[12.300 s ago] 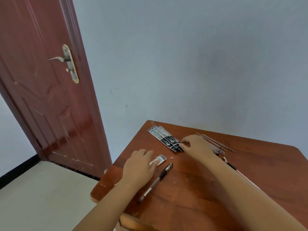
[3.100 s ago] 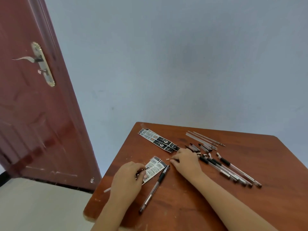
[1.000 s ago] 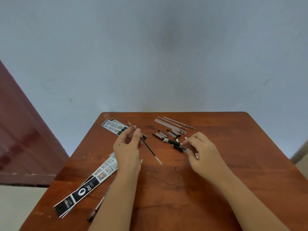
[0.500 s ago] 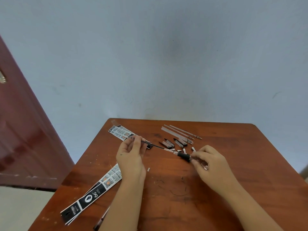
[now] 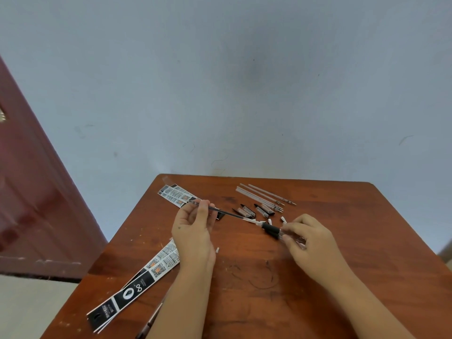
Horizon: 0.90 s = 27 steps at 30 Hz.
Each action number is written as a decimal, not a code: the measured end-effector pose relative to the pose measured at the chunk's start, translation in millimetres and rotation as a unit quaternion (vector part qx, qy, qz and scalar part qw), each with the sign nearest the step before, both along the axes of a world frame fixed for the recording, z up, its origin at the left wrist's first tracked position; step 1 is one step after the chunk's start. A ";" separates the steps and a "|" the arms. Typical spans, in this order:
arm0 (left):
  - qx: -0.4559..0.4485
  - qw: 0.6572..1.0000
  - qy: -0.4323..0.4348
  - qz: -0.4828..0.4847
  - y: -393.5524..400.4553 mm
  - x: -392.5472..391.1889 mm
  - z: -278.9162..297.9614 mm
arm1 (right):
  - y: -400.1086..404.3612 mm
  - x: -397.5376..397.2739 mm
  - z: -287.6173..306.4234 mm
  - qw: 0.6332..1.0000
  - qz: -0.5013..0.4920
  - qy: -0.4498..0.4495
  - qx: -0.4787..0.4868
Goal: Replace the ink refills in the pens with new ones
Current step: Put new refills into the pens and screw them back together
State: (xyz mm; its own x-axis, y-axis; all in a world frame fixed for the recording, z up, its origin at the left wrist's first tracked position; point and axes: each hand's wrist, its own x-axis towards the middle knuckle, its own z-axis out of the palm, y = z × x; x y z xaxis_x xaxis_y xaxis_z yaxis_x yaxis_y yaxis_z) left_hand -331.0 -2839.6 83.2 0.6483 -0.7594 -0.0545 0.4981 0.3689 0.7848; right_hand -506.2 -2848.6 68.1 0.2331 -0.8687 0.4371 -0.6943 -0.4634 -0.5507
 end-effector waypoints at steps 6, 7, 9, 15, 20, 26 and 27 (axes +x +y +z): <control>-0.011 1.000 -0.016 -0.006 1.2 -1.5 0.2 | -0.1 -1.6 -0.2 1.000 0.001 -0.007 0.001; -0.015 1.000 -0.024 -0.011 1.5 -2.3 0.4 | 0.2 -1.6 0.1 1.000 0.004 -0.011 0.001; -0.022 0.998 -0.055 -0.027 3.5 -6.6 1.1 | 1.3 -0.5 0.5 1.000 0.018 -0.017 0.002; -0.026 0.991 -0.094 -0.093 8.1 -18.1 0.0 | 1.2 -0.2 -3.8 0.998 0.028 -0.044 -0.032; 0.017 0.963 -0.210 -0.170 9.8 -25.6 -6.0 | 0.8 3.1 -1.3 0.997 0.024 -0.052 -0.049; 0.033 0.918 -0.310 -0.246 11.0 -29.8 -12.3 | 2.1 3.3 -1.4 0.995 0.058 -0.073 -0.048; 0.034 0.912 -0.324 -0.248 11.3 -30.3 -12.8 | 2.2 3.5 -1.6 0.994 0.065 -0.074 -0.049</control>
State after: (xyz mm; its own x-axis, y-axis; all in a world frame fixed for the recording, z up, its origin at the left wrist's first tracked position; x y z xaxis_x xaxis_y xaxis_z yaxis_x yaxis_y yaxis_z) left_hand -361.2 -2828.4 70.4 0.1376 -0.9774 0.1608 0.0140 0.1642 0.9863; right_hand -502.7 -2846.3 66.5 0.2670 -0.7877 0.5552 -0.5404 -0.5994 -0.5905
